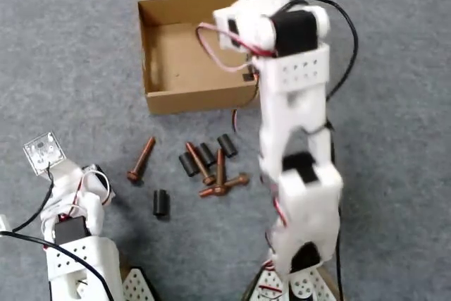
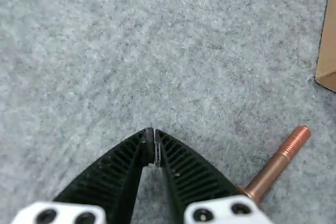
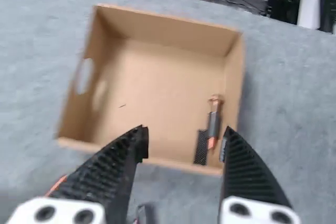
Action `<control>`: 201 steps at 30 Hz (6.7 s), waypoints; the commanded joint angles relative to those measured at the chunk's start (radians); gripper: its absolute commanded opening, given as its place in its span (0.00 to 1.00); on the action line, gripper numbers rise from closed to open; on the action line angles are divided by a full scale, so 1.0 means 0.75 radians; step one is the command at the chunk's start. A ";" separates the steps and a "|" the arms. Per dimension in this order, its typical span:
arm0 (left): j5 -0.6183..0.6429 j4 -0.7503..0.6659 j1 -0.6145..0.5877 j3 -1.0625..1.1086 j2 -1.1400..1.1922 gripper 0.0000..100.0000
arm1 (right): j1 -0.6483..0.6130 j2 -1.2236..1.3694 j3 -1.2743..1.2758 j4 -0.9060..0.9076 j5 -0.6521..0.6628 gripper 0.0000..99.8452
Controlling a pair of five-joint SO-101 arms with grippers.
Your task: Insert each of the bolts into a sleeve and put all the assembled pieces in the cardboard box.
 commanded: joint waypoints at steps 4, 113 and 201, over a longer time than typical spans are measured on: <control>-0.006 0.006 0.000 0.016 -0.013 0.02 | -0.169 -0.754 0.762 0.027 -0.188 0.22; -0.002 0.006 0.000 0.016 -0.013 0.02 | -0.122 0.281 1.374 -0.415 0.020 0.00; -1.009 1.252 0.538 -2.072 1.355 0.02 | 0.332 -2.331 1.734 0.014 -0.182 0.00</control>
